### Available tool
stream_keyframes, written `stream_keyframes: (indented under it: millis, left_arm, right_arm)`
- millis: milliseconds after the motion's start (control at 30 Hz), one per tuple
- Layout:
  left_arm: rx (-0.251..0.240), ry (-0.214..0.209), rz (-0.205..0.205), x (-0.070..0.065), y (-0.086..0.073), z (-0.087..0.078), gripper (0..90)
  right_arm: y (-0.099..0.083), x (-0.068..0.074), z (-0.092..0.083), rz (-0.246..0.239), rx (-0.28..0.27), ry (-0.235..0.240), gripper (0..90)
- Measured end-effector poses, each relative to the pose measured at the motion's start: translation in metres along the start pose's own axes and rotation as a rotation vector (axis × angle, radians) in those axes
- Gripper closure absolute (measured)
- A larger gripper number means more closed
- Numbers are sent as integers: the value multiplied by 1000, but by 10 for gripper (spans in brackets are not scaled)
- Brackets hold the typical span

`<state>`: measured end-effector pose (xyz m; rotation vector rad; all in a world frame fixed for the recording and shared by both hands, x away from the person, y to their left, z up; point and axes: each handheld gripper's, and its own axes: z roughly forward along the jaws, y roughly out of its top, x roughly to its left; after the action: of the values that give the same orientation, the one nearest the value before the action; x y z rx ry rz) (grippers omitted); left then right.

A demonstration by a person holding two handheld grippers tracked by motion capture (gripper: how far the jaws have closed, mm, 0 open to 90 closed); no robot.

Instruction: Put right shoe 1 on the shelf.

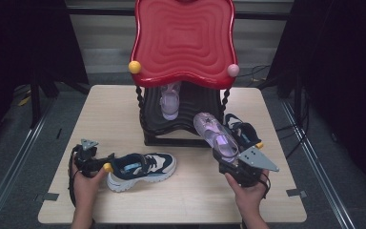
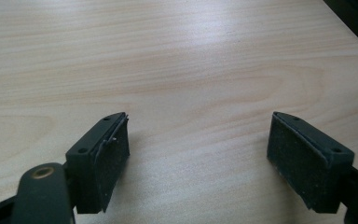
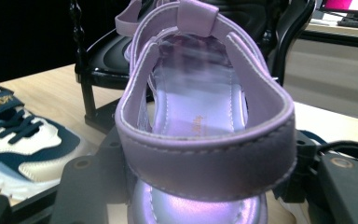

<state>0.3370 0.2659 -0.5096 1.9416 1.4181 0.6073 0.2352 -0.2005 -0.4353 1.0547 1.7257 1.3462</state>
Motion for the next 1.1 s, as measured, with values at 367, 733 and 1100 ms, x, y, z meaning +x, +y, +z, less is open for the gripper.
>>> stream_keyframes:
  millis: [367, 733, 1100]
  left_arm:
    - [0, 0, 0, 0, 0, 0, 205]
    - [0, 0, 0, 0, 0, 0, 205]
    - [0, 0, 0, 0, 0, 0, 205]
  right_arm:
    - [12, 14, 23, 16, -63, -82, 368]
    - [14, 19, 43, 26, -93, -124, 368]
    - [22, 19, 61, 73, -127, -179, 368]
